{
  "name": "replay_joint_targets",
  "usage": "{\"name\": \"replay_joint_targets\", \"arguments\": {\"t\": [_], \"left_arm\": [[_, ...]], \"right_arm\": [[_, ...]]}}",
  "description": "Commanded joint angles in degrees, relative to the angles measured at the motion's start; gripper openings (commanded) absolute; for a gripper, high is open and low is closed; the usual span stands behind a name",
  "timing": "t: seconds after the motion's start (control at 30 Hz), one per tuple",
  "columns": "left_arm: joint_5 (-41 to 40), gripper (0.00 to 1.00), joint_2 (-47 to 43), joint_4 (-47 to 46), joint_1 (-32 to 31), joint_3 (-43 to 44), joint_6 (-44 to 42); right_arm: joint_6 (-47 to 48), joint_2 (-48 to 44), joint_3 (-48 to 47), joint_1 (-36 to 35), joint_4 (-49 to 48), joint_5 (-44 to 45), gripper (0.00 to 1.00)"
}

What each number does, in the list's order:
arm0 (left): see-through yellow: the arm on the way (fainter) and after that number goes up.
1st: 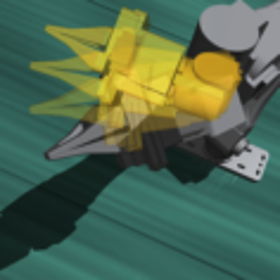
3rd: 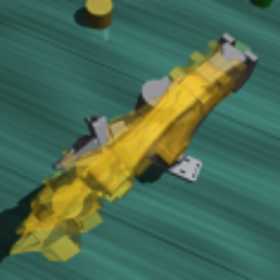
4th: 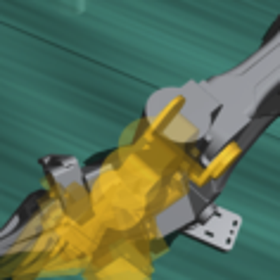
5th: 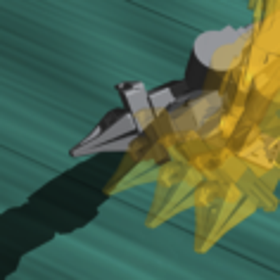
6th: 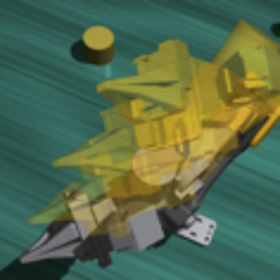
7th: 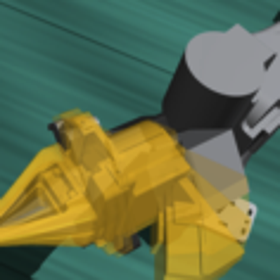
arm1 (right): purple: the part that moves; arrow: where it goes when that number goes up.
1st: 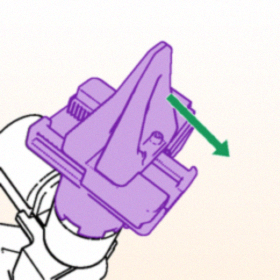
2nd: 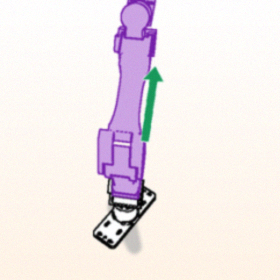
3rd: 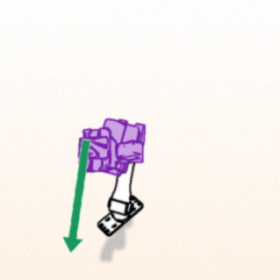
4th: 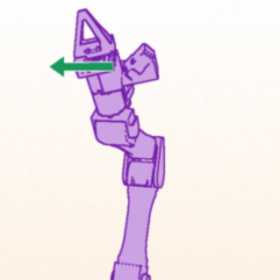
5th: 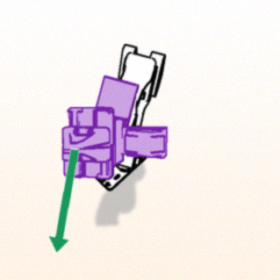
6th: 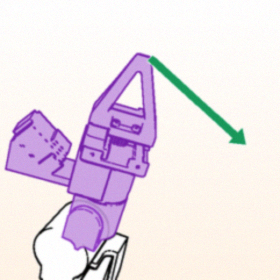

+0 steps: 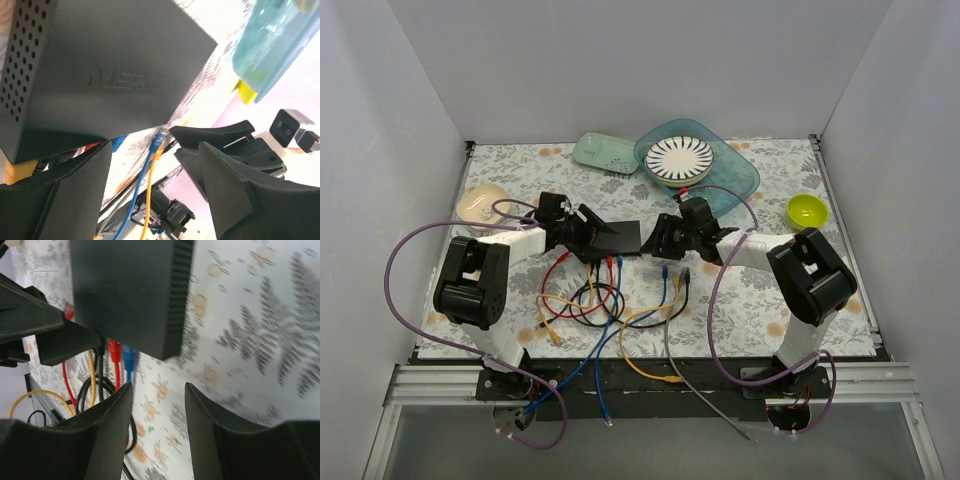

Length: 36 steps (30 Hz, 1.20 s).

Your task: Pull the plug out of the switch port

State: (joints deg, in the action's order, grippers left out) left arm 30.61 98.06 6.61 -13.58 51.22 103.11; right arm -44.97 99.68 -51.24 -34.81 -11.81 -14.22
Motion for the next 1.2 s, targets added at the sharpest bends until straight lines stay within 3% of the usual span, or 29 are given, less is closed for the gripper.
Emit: {"name": "replay_joint_targets", "arguments": {"t": [0.0,0.37,0.63,0.87,1.17], "left_arm": [[-3.27,0.69,-3.22,-1.42,1.10,3.00,-0.37],[-9.25,0.67,-2.26,-0.55,2.68,5.64,-0.27],[-19.60,0.66,5.63,3.76,3.65,16.08,-5.46],[-24.10,0.65,14.77,6.13,4.00,23.22,-9.59],[-18.14,0.63,14.09,5.52,2.42,16.73,-9.33]], "right_arm": [[-1.69,5.08,-5.00,-2.02,-5.76,-6.77,0.52],[-4.52,12.47,-6.94,-3.78,-5.86,-9.69,0.40],[-2.67,12.21,-7.03,-3.86,-2.78,-9.34,0.39],[-2.05,10.19,-5.10,-3.86,-1.28,-9.25,0.37],[-3.36,9.48,-4.65,-3.69,-1.72,-7.67,0.37]]}}
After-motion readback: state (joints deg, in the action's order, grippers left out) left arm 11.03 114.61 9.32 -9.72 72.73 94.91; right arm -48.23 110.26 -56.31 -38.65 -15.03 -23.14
